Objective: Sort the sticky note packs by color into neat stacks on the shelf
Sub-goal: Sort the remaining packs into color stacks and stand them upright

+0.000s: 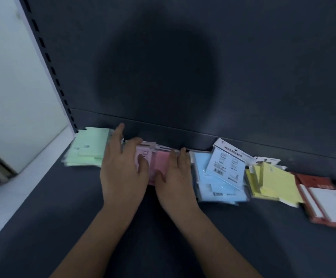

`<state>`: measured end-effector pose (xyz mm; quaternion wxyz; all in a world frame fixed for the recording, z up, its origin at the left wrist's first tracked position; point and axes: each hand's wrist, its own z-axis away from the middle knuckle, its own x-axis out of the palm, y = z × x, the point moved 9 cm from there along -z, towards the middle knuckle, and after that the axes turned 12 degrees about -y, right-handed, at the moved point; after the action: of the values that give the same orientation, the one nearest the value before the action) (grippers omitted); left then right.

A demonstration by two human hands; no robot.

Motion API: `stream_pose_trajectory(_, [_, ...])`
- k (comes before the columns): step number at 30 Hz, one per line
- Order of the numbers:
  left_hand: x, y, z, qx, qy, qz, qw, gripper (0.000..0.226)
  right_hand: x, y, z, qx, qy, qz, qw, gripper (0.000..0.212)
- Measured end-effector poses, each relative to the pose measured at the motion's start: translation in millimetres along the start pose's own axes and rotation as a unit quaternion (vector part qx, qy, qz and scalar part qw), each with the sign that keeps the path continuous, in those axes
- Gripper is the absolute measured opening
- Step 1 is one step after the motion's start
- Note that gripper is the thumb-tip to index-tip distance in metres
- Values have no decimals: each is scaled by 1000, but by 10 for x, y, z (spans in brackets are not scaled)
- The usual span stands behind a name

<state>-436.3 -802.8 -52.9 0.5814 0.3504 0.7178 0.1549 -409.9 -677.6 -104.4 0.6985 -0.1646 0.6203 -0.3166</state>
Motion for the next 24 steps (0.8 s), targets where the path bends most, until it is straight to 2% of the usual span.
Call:
stream_pose_trajectory(2, [-44, 205, 64, 28, 5, 36, 999, 33, 32, -69, 156, -46, -1, -49, 998, 64])
stream_pose_trajectory(5, [107, 579, 228, 85, -27, 58, 994, 37, -49, -106, 538, -124, -13, -194, 973, 55])
stream_pose_trajectory(7, [293, 816, 361, 97, -54, 70, 991, 37, -219, 126, 803, -125, -22, -277, 952, 47])
stream_pose_trajectory(9, [531, 1114, 546, 112, -74, 69, 989, 37, -489, 491, 1112, -115, -6, -313, 943, 41])
stream_pose_trajectory(11, [821, 1492, 769, 129, -104, 67, 984, 39, -805, 988, 1445, -84, 28, -293, 952, 40])
stream_pose_trajectory(14, [1295, 2223, 1187, 185, -156, 61, 968, 40, -1433, 1813, 2020, -10, 106, -166, 980, 43])
stream_pose_trajectory(16, [1633, 2719, 1489, 235, -197, 39, 951, 42, -1855, 2381, 2464, 53, 156, -80, 983, 42])
stream_pose_trajectory(18, [2011, 3181, 1819, 279, -235, 0, 931, 42, -2226, 2918, 2984, 115, 194, -25, 974, 41])
stream_pose_trajectory(22, [2650, 3898, 2470, 324, -277, -28, 904, 21, -2745, 3722, 4039, 216, 264, -24, 940, 39])
stream_pose_trajectory(24, [2895, 4267, 2766, 341, -303, -21, 890, 23, -2917, 4025, 4504, 260, 287, -22, 922, 40])
